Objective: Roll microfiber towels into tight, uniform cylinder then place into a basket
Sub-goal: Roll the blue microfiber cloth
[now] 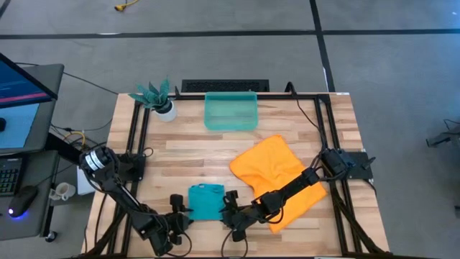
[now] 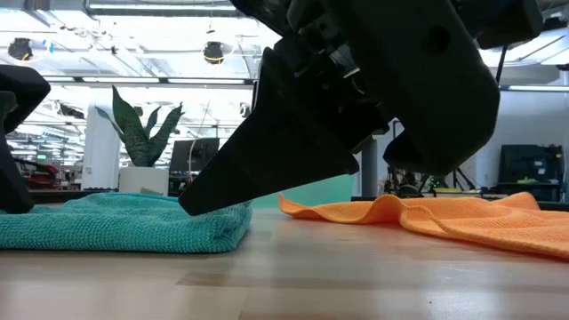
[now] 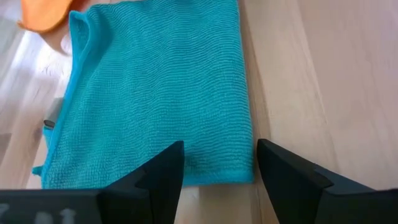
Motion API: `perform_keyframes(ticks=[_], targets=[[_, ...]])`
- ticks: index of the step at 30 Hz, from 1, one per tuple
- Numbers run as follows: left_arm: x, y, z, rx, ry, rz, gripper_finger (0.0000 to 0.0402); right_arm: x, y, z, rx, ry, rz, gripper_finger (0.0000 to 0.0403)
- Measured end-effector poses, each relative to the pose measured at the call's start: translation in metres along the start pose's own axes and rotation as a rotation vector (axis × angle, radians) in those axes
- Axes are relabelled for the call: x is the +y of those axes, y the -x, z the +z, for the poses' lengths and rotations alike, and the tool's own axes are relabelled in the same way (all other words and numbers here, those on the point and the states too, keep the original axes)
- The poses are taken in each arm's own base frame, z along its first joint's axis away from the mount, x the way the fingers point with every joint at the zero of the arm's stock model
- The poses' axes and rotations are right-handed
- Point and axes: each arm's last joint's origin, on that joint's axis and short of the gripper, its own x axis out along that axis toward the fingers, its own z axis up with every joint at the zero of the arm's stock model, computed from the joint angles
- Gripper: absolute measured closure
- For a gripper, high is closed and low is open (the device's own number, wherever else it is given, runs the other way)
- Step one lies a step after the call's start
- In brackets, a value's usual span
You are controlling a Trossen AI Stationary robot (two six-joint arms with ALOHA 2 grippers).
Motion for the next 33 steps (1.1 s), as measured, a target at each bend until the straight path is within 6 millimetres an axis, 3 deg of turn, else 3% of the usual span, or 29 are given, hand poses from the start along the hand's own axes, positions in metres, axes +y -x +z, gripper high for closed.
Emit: perform_keyframes(ticks=[6, 20, 33], targets=[[0.003, -0.005, 0.001, 0.034, 0.012, -0.006, 0.0234, 0.001, 0.000, 0.000, 0.003, -0.016, 0.042, 0.0235], [0.003, -0.008, 0.001, 0.042, 0.123, -0.022, 0.0392, -0.006, -0.002, -0.005, 0.054, -0.015, 0.034, 0.0235], [0.002, -0.003, 0.011, 0.055, 0.254, -0.074, 0.0383, -0.007, -0.003, -0.005, 0.057, -0.027, 0.063, 0.0235]])
